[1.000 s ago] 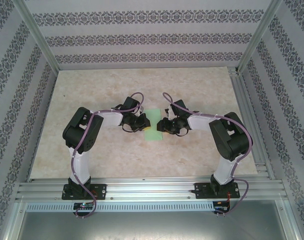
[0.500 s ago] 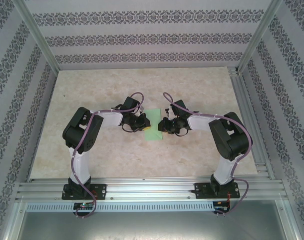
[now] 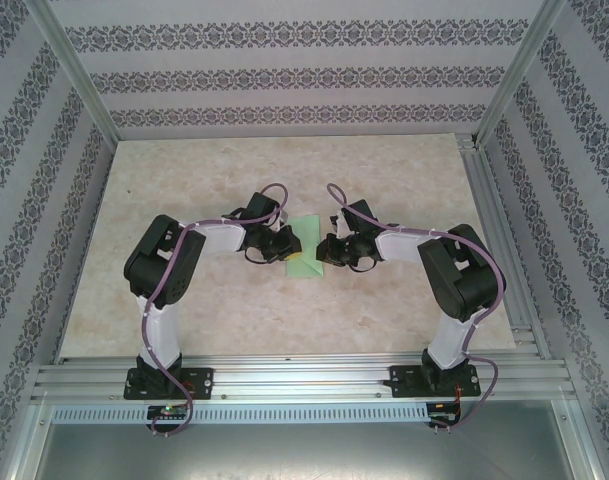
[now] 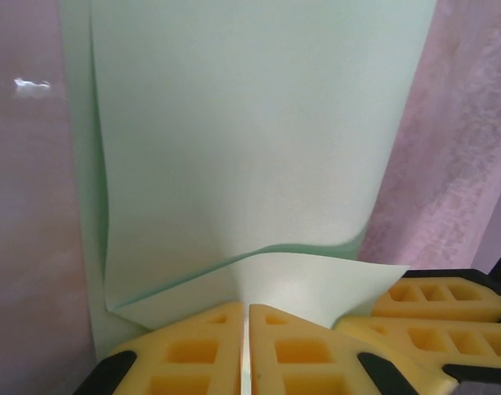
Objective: Fold a paper plane with a square sheet of paper (pick it up from the middle)
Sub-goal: Turn over the paper at the center of the table.
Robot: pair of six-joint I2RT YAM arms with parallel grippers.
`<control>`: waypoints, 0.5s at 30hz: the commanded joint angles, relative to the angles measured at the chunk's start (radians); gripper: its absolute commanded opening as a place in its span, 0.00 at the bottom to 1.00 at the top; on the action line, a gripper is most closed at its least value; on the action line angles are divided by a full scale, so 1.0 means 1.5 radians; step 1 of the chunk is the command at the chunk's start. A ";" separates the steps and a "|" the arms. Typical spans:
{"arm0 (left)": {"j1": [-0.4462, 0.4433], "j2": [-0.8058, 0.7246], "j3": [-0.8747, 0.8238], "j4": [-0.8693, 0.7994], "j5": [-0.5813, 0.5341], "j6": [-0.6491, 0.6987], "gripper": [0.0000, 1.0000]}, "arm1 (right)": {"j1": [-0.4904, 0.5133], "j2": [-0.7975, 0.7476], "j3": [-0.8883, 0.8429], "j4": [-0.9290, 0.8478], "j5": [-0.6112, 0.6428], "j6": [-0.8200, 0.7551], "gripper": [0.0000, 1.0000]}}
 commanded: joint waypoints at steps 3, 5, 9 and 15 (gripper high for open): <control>-0.005 -0.057 0.029 -0.020 -0.013 -0.003 0.17 | -0.007 -0.038 -0.004 -0.021 -0.003 -0.026 0.11; -0.001 -0.078 0.031 -0.035 -0.031 0.001 0.22 | -0.009 -0.056 0.001 -0.055 0.021 -0.043 0.11; 0.020 -0.129 0.025 -0.064 -0.062 0.011 0.27 | -0.010 -0.100 0.032 -0.163 0.091 -0.101 0.11; 0.067 -0.200 0.003 -0.091 -0.085 0.020 0.29 | -0.005 -0.158 0.115 -0.372 0.272 -0.197 0.13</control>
